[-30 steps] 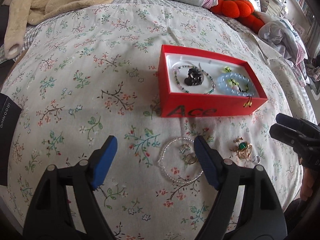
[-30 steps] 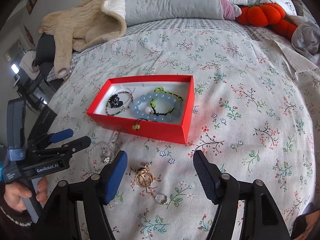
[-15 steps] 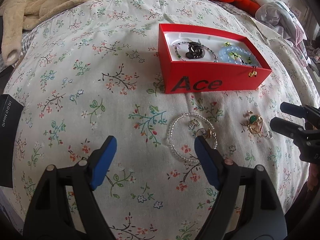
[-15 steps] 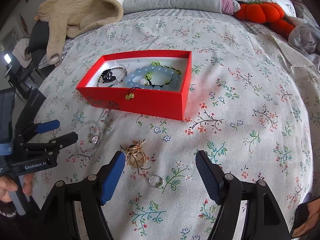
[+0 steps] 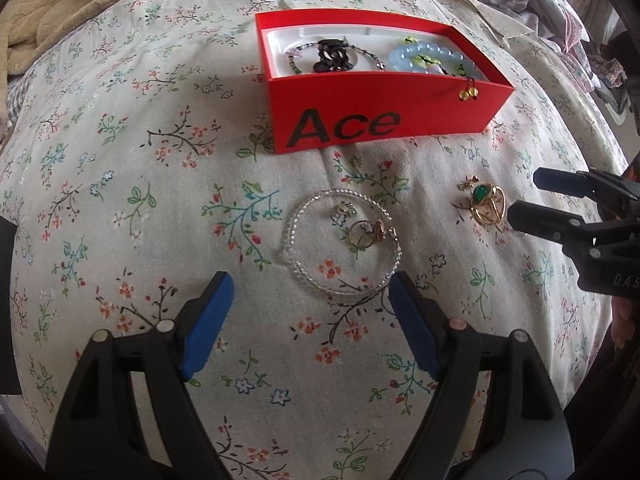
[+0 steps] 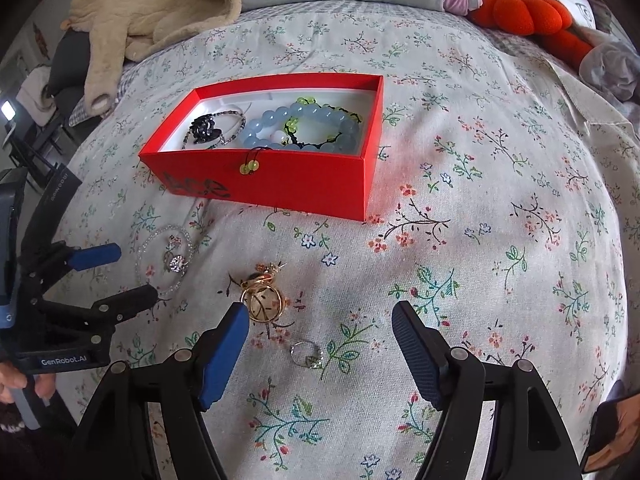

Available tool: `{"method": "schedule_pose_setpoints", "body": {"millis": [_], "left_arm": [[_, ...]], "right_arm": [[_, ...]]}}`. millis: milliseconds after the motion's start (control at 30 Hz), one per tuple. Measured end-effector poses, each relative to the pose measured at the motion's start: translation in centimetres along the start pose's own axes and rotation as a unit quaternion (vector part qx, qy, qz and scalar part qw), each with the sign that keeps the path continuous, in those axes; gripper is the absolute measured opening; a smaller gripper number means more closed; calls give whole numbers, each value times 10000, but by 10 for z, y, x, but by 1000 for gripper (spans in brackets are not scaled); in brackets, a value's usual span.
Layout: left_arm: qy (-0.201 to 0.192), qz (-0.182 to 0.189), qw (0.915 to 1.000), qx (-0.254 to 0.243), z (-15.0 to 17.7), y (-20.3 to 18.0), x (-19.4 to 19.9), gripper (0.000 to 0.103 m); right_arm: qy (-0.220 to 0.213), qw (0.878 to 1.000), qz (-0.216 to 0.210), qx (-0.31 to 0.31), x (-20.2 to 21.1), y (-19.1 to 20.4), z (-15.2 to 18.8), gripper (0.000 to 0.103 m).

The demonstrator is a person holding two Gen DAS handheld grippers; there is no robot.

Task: Organize jewelry
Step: 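Withdraw both tools from the box toward the clear-bead bracelet and gold pendant, then grasp the clear-bead bracelet with the left tool while the right tool grasps the gold pendant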

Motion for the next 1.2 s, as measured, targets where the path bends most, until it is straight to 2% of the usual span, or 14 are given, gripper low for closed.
{"method": "schedule_pose_setpoints", "body": {"millis": [133, 333, 433, 567, 833, 933, 967, 1200], "left_arm": [[-3, 44, 9999, -138, 1, -6, 0, 80], [-38, 165, 9999, -12, -2, -3, 1, 80], [-62, 229, 9997, 16, -3, -3, 2, 75], [-67, 133, 9999, 30, -4, -1, 2, 66], [4, -117, 9996, 239, -7, 14, -3, 37], [24, -303, 9992, 272, -8, 17, -5, 20], [23, -347, 9990, 291, -9, 18, -5, 10], [-156, -305, 9987, 390, -14, 23, 6, 8]], "right_arm": [[64, 10000, 18, 21, -2, 1, 1, 75], [96, 9999, -40, -59, -2, -1, 1, 75], [99, 9999, -54, -76, -1, -1, 1, 75], [161, 9998, -20, -97, -3, -1, 3, 75], [164, 9997, -87, -184, -3, -1, 1, 75], [157, 9996, -127, -209, -2, 0, 0, 75], [137, 9995, -148, -227, -1, 0, 0, 75], [119, 9991, -201, -363, 0, -3, -6, 75]]}}
Point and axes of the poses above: each gripper's, at about its wrist camera, not at the fingertips, and x roughly against the way its jaws point, y to its left, z to its underside, the point moved 3 cm from there along -x, roughly the way its jaws point, and after that the axes turned 3 degrees about -y, right-handed, at the moved point
